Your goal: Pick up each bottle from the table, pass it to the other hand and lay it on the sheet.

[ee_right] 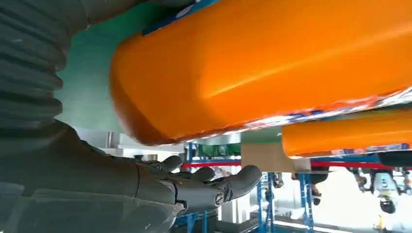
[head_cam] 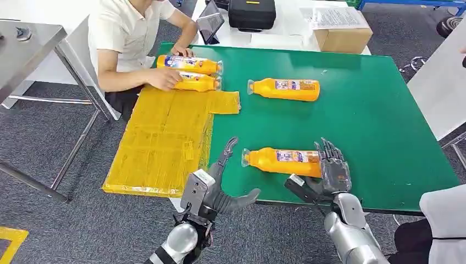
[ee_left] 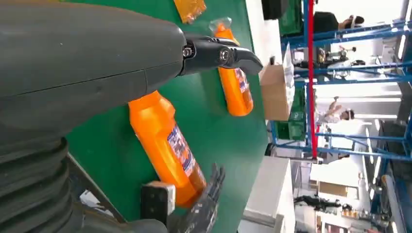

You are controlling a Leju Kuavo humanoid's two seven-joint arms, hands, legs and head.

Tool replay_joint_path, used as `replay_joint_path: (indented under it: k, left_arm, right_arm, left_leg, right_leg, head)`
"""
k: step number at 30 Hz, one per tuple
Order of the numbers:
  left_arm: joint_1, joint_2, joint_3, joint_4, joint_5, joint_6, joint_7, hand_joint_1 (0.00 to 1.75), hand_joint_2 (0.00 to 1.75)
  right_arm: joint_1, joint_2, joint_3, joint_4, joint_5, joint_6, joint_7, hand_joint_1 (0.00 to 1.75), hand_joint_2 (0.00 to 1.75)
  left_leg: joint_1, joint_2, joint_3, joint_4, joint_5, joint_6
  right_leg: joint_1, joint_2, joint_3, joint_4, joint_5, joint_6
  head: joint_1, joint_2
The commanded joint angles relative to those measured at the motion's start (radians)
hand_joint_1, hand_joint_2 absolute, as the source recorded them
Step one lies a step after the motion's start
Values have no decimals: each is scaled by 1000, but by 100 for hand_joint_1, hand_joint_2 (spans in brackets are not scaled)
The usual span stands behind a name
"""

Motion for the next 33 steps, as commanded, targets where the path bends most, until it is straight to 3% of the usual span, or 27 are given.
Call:
replay_joint_path:
  k: [1, 4, 5, 6, 20, 26, 27, 31, 33]
  left_arm:
    - [-42, 15, -38, 66, 6, -8, 10, 0, 175]
    - [-24, 27, -50, 41, -4, -17, 22, 0, 175]
    - [-17, 30, -53, 33, -8, -21, 27, 0, 175]
    - [-14, 32, -54, 31, -9, -24, 34, 0, 175]
    - [-27, 32, -50, 54, -12, -38, 41, 0, 175]
    - [8, 26, 3, 11, 17, -22, 6, 0, 175]
    - [40, 26, 27, -32, 50, -2, 2, 0, 175]
    - [98, 68, 42, -107, 68, -6, -6, 0, 175]
    - [122, 81, 65, -120, 46, 31, -28, 0, 175]
  right_arm:
    - [-67, 21, 108, 166, 15, 31, 11, 0, 175]
    - [-57, 17, 129, 167, -14, 82, 20, 0, 175]
    - [-45, 9, 144, 158, -21, 96, 30, 138, 175]
    - [-39, 5, 146, 158, -30, 108, 33, 169, 175]
    - [-13, -13, 147, 176, -80, 150, 31, 175, 175]
    - [26, 22, 95, 133, -265, 173, -73, 175, 175]
    - [52, 45, 44, 92, -389, 213, -137, 175, 175]
    - [88, 52, 65, 30, -418, 189, -138, 175, 175]
    - [120, 64, 36, -37, -503, 195, -177, 175, 175]
  left_leg:
    - [1, 1, 3, -1, -1, -2]
    - [1, 0, 3, -1, -1, -2]
    - [1, 1, 5, -1, -1, -2]
    - [1, -1, 4, -2, -1, -2]
    - [2, -3, 8, -2, 0, -2]
    - [2, -2, 9, -2, -1, -2]
    - [2, -1, 8, -2, -1, -2]
    - [2, 1, 10, -2, -2, -2]
    - [2, 1, 11, -2, -2, -3]
  right_leg:
    - [1, 2, 3, -1, 0, -2]
    - [1, 1, 3, -1, 0, -2]
    - [1, 1, 4, -1, -1, -2]
    - [1, 0, 4, -2, -1, -2]
    - [2, -3, 9, -3, -1, -2]
    - [2, -2, 10, -3, -1, -2]
    - [2, -1, 8, -3, -1, -2]
    - [2, 1, 9, -3, -1, -2]
    - [2, 1, 9, -2, -1, -2]
  head:
    - [0, 0]
    - [0, 0]
    - [0, 0]
    - [0, 0]
    - [0, 0]
    - [0, 0]
    - [0, 0]
    - [0, 0]
    - [0, 0]
